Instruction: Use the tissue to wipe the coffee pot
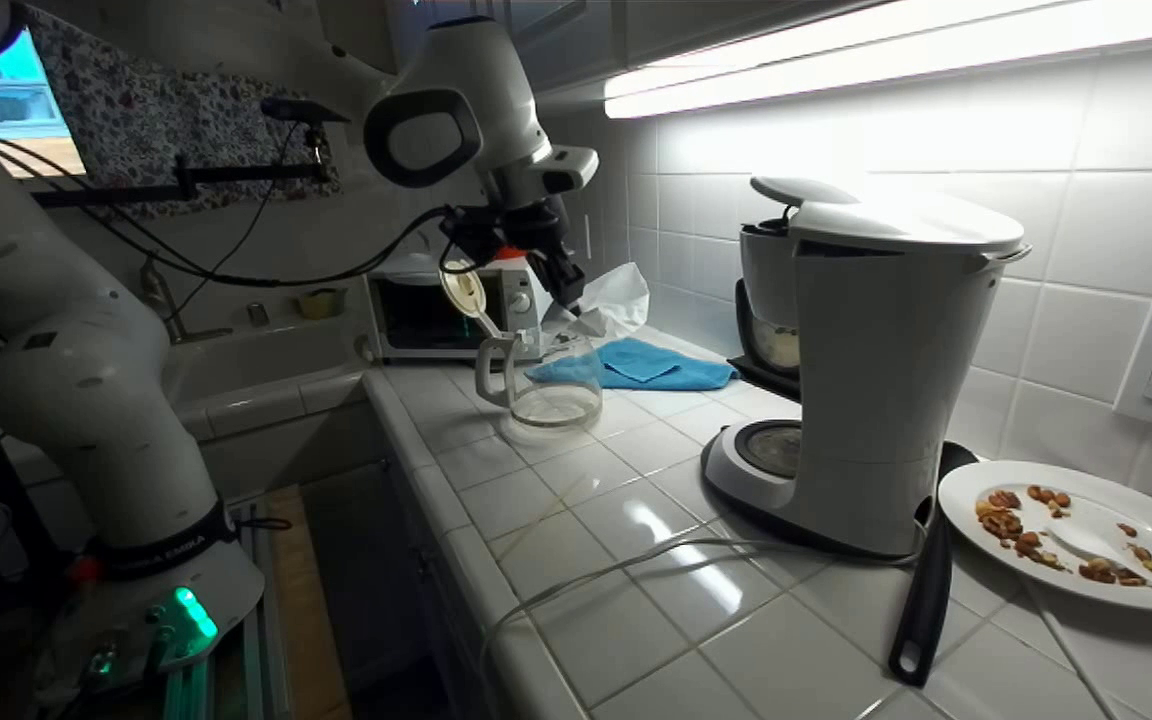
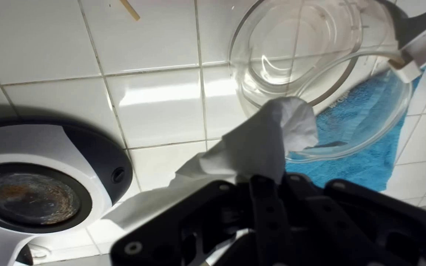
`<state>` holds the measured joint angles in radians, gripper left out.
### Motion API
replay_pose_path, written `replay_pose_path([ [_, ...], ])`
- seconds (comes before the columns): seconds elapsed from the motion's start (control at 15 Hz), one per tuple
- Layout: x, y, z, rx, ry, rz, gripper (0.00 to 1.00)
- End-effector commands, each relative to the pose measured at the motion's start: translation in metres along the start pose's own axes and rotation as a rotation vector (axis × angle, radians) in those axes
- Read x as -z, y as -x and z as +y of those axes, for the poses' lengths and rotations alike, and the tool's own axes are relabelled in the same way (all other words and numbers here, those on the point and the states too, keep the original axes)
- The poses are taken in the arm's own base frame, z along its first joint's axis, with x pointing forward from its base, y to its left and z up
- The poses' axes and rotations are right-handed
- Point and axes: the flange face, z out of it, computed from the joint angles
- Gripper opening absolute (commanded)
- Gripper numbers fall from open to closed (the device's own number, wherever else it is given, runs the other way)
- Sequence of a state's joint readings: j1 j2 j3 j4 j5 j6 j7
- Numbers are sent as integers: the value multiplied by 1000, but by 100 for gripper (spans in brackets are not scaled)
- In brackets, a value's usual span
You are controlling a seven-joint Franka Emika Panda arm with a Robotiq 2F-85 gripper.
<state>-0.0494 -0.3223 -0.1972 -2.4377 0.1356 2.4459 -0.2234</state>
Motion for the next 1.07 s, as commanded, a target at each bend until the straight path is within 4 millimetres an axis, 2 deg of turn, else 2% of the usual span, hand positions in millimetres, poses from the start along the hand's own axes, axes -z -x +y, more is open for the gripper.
replay_pose_path([
  [0.0, 3, 1, -11, 43, -54, -38, 0],
  [0.6, -16, 6, -27, 98, -61, -130, 0],
  [1.0, -17, 8, -26, 93, -50, -121, 2],
])
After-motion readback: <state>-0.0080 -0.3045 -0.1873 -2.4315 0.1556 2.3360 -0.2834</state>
